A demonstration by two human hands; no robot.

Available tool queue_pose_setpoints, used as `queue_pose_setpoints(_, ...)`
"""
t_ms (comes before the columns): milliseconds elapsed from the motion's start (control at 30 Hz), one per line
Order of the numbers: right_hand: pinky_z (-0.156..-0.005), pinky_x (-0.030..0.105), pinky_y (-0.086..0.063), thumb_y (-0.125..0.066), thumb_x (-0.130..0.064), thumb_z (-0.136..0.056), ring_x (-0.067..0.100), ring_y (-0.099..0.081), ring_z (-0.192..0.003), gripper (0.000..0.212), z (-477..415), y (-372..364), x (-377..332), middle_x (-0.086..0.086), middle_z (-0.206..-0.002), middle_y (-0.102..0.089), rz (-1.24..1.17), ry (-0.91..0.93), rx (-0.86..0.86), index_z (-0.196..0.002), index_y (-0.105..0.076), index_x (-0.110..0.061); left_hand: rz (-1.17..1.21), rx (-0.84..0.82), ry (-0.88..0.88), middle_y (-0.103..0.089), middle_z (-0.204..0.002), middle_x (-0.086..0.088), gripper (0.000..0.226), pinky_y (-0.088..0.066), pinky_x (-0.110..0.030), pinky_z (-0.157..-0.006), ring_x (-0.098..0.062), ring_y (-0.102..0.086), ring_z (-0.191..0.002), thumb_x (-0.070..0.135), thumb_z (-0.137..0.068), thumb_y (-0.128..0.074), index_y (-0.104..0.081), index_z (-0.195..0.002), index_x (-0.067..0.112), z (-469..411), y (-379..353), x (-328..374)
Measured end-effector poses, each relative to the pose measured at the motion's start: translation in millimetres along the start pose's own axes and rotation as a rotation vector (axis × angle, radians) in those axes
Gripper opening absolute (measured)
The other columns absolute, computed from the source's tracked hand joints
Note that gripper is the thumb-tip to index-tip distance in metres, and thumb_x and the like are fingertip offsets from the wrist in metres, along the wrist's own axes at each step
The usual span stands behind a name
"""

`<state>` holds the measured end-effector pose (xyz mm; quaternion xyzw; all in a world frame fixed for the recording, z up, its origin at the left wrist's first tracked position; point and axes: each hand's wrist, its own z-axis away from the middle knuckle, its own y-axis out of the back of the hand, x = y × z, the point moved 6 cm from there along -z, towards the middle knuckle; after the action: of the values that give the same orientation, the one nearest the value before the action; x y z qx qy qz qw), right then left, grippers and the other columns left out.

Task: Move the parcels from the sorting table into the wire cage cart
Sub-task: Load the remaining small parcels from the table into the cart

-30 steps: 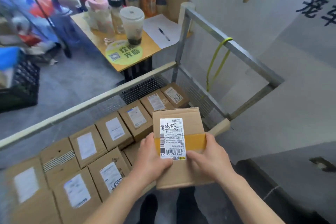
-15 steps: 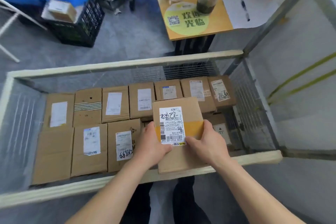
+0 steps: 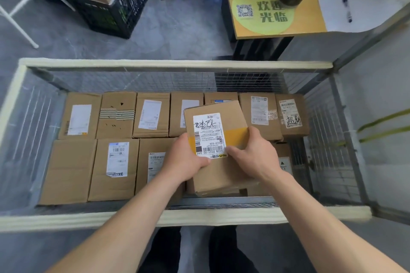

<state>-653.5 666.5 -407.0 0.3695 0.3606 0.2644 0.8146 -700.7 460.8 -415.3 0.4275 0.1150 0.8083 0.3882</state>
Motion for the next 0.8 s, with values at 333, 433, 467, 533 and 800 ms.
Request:
queue_pose_setpoints(333, -0.074, 0.035, -0.048, -0.078, -0.052, -0.077, 0.022, -0.059, -0.09, 0.083, 11, -85, 31, -0.003, -0.105, -0.056, -0.116, -0.091, -0.21, -0.138, -0.033, -0.018, -0.158, -0.023, 0.066, -0.059, -0.116, 0.003, 0.066, -0.055, -0.039, -0.089, -0.017, -0.062, -0.1, 0.019, -0.065, -0.089, -0.053, -0.12, 0.023, -13, -34, -69)
queue_pose_setpoints(433, -0.073, 0.033, -0.044, -0.079, -0.049, -0.077, 0.019, -0.053, -0.087, 0.084, 10, -106, 44, -0.006, -0.101, -0.051, -0.134, -0.119, -0.225, -0.139, -0.032, -0.017, -0.186, -0.031, 0.075, -0.056, -0.119, 0.002, 0.068, -0.055, -0.038, -0.089, -0.017, -0.061, -0.1, 0.018, -0.067, -0.088, -0.051, -0.124, 0.023, -20, -47, -85)
queue_pose_setpoints(467, -0.073, 0.033, -0.043, -0.079, -0.048, -0.077, 0.02, -0.053, -0.088, 0.084, 7, -111, 47, -0.006, -0.101, -0.051, -0.141, -0.129, -0.226, -0.139, -0.033, -0.017, -0.194, -0.035, 0.077, -0.056, -0.12, 0.002, 0.07, -0.054, -0.038, -0.088, -0.018, -0.061, -0.101, 0.018, -0.068, -0.088, -0.051, -0.126, 0.023, -24, -50, -89)
queue_pose_setpoints(533, -0.073, 0.032, -0.042, -0.079, -0.045, -0.079, 0.02, -0.053, -0.089, 0.082, 0, -121, 54, -0.005, -0.102, -0.051, -0.149, -0.146, -0.24, -0.14, -0.033, -0.016, -0.206, -0.053, 0.084, -0.056, -0.122, 0.001, 0.071, -0.053, -0.039, -0.088, -0.019, -0.061, -0.102, 0.017, -0.068, -0.087, -0.05, -0.128, 0.022, -33, -56, -95)
queue_pose_setpoints(800, -0.074, 0.03, -0.041, -0.081, -0.035, -0.08, 0.02, -0.051, -0.088, 0.079, -32, -157, 68, 0.001, -0.111, -0.058, -0.198, -0.18, -0.27, -0.14, -0.034, -0.015, -0.242, -0.097, 0.074, -0.052, -0.127, -0.004, 0.067, -0.054, -0.04, -0.089, -0.023, -0.061, -0.103, 0.011, -0.073, -0.083, -0.047, -0.129, 0.017, -68, -78, -116)
